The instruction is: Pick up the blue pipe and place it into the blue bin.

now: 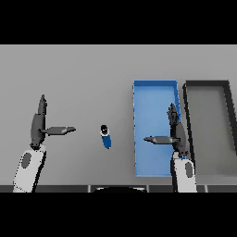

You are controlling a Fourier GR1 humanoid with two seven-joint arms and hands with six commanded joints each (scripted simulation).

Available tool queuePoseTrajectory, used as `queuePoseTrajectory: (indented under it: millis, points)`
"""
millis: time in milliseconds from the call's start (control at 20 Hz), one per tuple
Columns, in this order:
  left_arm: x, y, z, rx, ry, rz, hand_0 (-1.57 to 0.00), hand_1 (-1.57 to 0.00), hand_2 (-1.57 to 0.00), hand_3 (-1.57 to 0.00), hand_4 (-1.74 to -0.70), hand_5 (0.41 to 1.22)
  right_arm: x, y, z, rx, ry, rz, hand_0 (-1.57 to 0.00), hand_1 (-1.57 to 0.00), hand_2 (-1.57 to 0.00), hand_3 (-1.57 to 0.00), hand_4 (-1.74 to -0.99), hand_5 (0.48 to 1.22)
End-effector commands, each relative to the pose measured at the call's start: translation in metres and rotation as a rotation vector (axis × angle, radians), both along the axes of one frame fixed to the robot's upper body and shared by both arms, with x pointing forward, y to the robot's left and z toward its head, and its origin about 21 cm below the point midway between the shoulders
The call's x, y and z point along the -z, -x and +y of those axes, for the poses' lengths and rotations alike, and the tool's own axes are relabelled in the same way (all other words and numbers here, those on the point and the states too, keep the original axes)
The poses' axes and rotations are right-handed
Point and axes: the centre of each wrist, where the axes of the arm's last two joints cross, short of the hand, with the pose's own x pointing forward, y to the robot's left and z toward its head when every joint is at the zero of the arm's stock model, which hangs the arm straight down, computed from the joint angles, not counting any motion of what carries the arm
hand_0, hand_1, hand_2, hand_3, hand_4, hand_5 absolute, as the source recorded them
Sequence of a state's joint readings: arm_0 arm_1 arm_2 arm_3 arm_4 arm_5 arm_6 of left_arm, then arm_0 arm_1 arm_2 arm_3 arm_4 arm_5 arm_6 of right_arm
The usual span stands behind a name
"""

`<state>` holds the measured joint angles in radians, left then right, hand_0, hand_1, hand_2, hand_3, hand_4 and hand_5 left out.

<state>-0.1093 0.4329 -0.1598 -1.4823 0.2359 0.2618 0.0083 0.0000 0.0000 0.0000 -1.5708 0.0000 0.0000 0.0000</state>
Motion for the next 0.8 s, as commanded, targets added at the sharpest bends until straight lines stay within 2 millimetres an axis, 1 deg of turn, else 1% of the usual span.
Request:
queuePoseTrajectory:
  millis: [0, 250, 300, 350, 400, 500, 550, 600, 700, 750]
  points:
    - [0.000, 0.001, 0.000, 0.001, 0.000, -0.006, 0.00, 0.00, 0.00, 0.00, -1.01, 0.586, 0.000, 0.001, 0.000, 0.001, 0.000, -0.001, 0.00, 0.00, 0.00, 0.00, -1.222, 0.603]
    - [0.002, 0.006, -0.005, 0.009, -0.004, -0.017, 0.00, 0.00, 0.00, 0.00, -1.01, 0.586, 0.001, 0.009, -0.004, 0.002, -0.001, -0.012, 0.00, 0.00, 0.00, 0.00, -1.222, 0.603]
    - [0.003, 0.017, 0.009, 0.139, -0.079, -0.030, 0.00, 0.00, 0.00, 0.00, -1.01, 0.586, -0.003, 0.018, -0.014, -0.047, 0.107, -0.070, 0.00, 0.00, 0.00, 0.00, -1.222, 0.603]
    - [0.002, 0.024, 0.015, 0.223, -0.115, -0.032, 0.00, 0.00, 0.00, 0.00, -1.01, 0.588, -0.006, 0.026, -0.019, -0.090, 0.158, -0.103, 0.00, 0.00, 0.00, 0.00, -1.227, 0.603]
    - [0.001, 0.026, 0.020, 0.269, -0.139, -0.022, 0.00, 0.00, 0.00, 0.00, -1.01, 0.588, -0.007, 0.030, -0.019, -0.111, 0.187, -0.101, 0.00, 0.00, 0.00, 0.00, -1.230, 0.601]
    - [-0.004, 0.026, 0.029, 0.302, -0.162, 0.003, 0.00, 0.00, 0.00, 0.00, -1.01, 0.589, -0.010, 0.031, -0.021, -0.126, 0.220, -0.088, 0.00, 0.00, 0.00, 0.00, -1.232, 0.599]
    - [-0.002, 0.029, 0.031, 0.315, -0.169, 0.007, 0.00, 0.00, 0.00, 0.00, -1.01, 0.587, -0.011, 0.032, -0.018, -0.134, 0.219, -0.085, 0.00, 0.00, 0.00, 0.00, -1.231, 0.599]
    - [0.000, 0.031, 0.030, 0.329, -0.169, 0.011, 0.00, 0.00, 0.00, 0.00, -1.01, 0.587, -0.012, 0.033, -0.021, -0.131, 0.229, -0.084, 0.00, 0.00, 0.00, 0.00, -1.230, 0.595]
    - [-0.002, 0.032, 0.030, 0.369, -0.141, 0.001, 0.00, 0.00, 0.00, 0.00, -1.01, 0.592, -0.012, 0.033, -0.020, -0.131, 0.239, -0.079, 0.00, 0.00, 0.00, 0.00, -1.225, 0.592]
    - [-0.002, 0.032, 0.025, 0.404, -0.128, -0.001, 0.00, 0.00, 0.00, 0.00, -1.02, 0.594, -0.017, 0.032, -0.021, -0.132, 0.242, -0.080, 0.00, 0.00, 0.00, 0.00, -1.218, 0.589]
